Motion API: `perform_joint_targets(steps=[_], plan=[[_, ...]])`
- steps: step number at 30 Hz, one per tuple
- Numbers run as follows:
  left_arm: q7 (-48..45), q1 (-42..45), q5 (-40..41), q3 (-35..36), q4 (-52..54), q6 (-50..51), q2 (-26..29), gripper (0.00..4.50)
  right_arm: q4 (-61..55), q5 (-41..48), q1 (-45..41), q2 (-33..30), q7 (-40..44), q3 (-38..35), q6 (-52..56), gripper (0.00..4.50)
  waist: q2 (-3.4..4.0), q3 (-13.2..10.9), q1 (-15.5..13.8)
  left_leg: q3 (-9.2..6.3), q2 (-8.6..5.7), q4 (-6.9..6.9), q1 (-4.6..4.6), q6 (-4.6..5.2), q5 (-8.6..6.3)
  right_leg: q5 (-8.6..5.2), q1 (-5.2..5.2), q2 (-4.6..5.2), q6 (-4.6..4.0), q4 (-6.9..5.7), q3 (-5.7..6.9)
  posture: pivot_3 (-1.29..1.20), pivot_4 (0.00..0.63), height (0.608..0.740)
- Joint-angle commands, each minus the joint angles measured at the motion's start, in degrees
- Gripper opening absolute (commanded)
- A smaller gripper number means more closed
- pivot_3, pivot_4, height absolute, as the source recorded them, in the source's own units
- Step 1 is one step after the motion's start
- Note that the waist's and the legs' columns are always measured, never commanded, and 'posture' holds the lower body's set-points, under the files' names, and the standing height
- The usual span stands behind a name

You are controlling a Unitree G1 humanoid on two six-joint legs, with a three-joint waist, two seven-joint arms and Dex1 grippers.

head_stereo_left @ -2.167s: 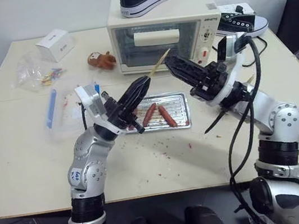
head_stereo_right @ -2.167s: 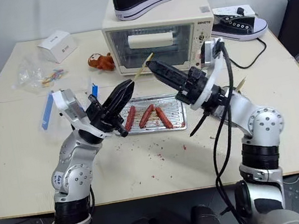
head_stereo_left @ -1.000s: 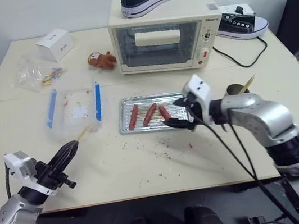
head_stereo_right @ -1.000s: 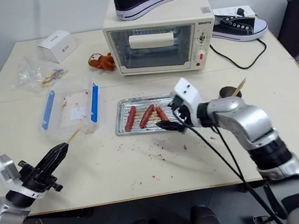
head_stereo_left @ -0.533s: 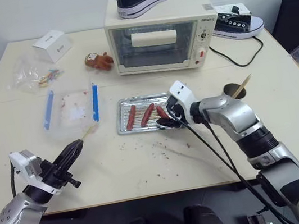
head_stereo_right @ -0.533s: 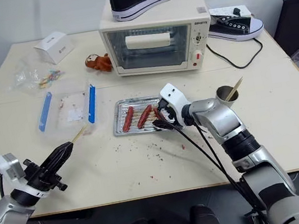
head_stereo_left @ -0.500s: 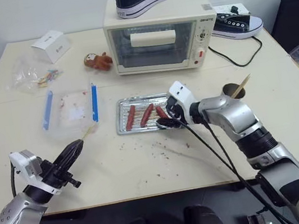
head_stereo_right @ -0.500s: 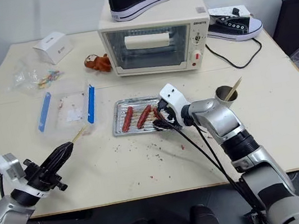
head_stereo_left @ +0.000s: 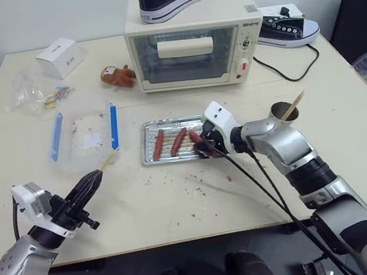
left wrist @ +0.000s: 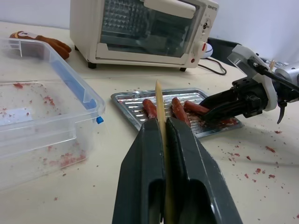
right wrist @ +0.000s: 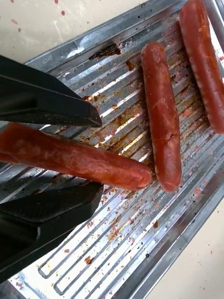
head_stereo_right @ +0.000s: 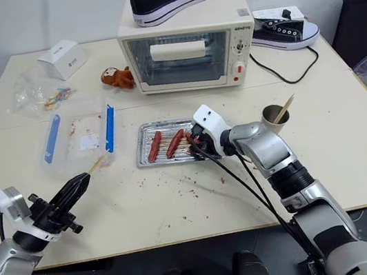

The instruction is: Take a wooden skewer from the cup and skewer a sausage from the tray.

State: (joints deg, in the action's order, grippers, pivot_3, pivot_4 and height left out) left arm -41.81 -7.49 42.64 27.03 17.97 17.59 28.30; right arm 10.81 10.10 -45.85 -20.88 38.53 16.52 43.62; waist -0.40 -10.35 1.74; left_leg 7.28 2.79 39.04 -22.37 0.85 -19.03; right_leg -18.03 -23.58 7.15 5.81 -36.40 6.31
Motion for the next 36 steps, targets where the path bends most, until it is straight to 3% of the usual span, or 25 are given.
perform_joint_targets(steps=[1, 9, 17, 27, 30, 36], plan=[[-0.04, 0.37, 0.5, 0.71, 2.12, -0.74, 0.84, 0.0, -1.02, -0.53, 0.42, 0.04, 0.69, -0.71, -1.51, 1.13, 0.0, 0.0, 0.01, 0.0, 0.0, 0.0, 0.0, 0.0, 0.0, 0.0, 0.0, 0.0, 0.0, 0.0, 0.0, 0.0, 0.15, 0.74], [-0.53, 0.54, 0.17, 0.56, 2.01, -0.98, 0.97, 0.0, -4.25, -0.55, 0.97, -2.13, 2.61, -1.55, -2.32, 1.13, 0.0, 0.0, -0.07, 0.0, 0.0, 0.0, 0.0, 0.0, 0.0, 0.0, 0.0, 0.0, 0.0, 0.0, 0.0, 0.0, 0.15, 0.74], [-3.5, 1.74, -0.84, -0.63, 0.89, -1.37, 3.63, 0.0, -11.24, 1.5, 2.74, -8.7, 9.57, -2.9, -3.26, 1.13, -0.01, 0.0, -0.1, 0.0, -0.01, -0.01, 0.0, 0.0, 0.0, 0.0, 0.0, 0.01, 0.0, 0.02, 0.02, 0.0, 0.15, 0.74], [-4.21, 3.18, -1.47, -2.18, -0.04, -1.53, 3.59, 0.0, -6.26, 2.63, 1.92, -4.48, 8.83, -4.37, -2.52, 1.13, -0.01, 0.0, -0.04, 0.04, 0.0, -0.01, 0.01, 0.0, 0.0, 0.0, -0.02, -0.02, 0.0, 0.01, -0.01, 0.0, 0.15, 0.74], [-4.24, 3.19, -1.42, -1.97, -0.08, -1.5, 3.72, 0.0, -4.76, 3.39, 0.87, -3.64, 9.01, -5.41, -1.88, 1.66, -0.01, 0.0, -0.04, 0.04, 0.0, 0.0, 0.01, 0.0, 0.0, 0.0, -0.01, -0.01, 0.0, 0.01, -0.01, 0.0, 0.15, 0.74], [-3.88, 2.48, -1.31, -1.86, 0.57, -1.5, 3.36, 0.0, 1.43, 3.02, -1.7, -1.85, 9.18, -5.97, -4.95, 3.59, -0.01, 0.0, -0.02, 0.04, -0.01, 0.0, 0.01, 0.0, 0.0, 0.0, -0.01, -0.01, 0.0, 0.0, -0.02, 0.0, 0.15, 0.74]])
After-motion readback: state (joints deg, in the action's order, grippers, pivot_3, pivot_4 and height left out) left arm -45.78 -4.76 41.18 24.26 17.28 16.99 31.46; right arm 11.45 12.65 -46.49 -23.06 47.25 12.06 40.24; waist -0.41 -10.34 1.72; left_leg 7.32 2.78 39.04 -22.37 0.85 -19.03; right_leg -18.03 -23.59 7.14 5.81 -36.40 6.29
